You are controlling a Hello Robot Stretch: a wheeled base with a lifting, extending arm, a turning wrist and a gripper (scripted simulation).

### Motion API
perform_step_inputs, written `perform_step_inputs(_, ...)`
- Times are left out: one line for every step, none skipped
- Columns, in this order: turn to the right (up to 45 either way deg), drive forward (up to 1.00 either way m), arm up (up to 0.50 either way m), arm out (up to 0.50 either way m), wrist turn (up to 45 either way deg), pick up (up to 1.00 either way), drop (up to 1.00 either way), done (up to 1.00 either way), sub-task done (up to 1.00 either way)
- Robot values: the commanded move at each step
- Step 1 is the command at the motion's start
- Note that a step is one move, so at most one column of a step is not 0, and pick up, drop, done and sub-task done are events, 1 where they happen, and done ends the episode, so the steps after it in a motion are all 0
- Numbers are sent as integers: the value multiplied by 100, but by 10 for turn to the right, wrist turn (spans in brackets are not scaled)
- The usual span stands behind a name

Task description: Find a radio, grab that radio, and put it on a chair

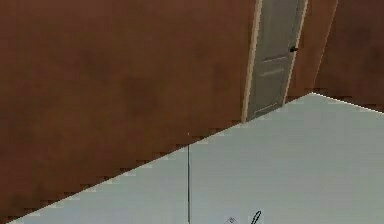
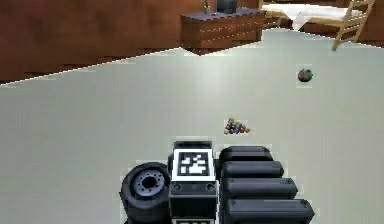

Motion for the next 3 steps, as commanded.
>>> perform_step_inputs(-450, 0, 0, 0, 0, 0, 0, 0, 0)
perform_step_inputs(-390, 0, 0, 0, 0, 0, 0, 0, 0)
perform_step_inputs(450, 0, 0, 0, 0, 0, 0, 0, 0)
